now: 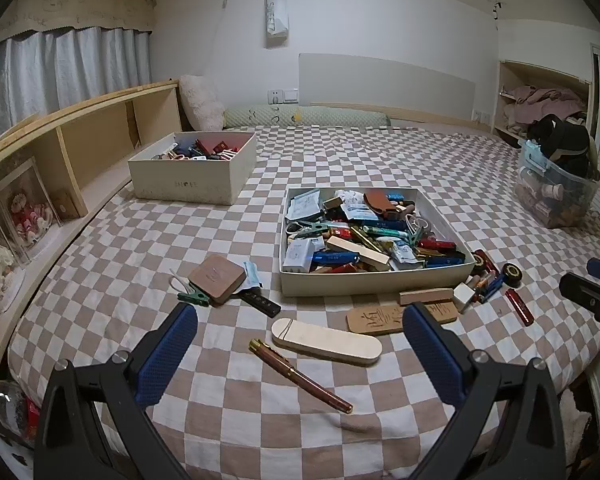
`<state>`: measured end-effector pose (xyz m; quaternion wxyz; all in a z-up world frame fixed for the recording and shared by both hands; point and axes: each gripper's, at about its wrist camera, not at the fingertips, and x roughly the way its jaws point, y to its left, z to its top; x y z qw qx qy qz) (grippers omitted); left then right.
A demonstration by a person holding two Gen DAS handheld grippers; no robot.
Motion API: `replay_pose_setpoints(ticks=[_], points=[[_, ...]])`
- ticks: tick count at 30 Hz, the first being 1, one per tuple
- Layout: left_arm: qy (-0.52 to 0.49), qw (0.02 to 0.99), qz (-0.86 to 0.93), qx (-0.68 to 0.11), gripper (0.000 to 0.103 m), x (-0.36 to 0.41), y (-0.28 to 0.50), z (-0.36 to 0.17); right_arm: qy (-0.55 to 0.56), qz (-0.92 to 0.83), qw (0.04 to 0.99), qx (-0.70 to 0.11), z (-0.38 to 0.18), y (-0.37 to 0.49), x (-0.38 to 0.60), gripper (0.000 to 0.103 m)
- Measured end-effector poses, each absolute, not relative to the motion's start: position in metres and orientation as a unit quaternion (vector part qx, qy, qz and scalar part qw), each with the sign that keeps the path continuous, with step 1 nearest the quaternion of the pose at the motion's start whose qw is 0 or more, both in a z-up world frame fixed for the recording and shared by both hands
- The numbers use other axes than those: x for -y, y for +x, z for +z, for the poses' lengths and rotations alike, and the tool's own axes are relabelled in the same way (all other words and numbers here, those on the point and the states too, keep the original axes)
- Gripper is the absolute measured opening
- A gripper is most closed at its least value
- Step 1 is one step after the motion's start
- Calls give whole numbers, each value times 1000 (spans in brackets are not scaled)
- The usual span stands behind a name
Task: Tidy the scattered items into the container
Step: 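Move both tools toward the pale wooden board and carved plaque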
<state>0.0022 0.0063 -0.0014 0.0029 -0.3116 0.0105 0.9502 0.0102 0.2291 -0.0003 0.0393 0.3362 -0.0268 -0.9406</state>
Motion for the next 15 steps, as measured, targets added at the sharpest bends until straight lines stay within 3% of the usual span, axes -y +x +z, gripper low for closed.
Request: replay_pose_setpoints(ticks=[15], points=[[-328,9,945,-6,103,-1,-5,-16,357,-933,33,36,-9,3,-235,103]])
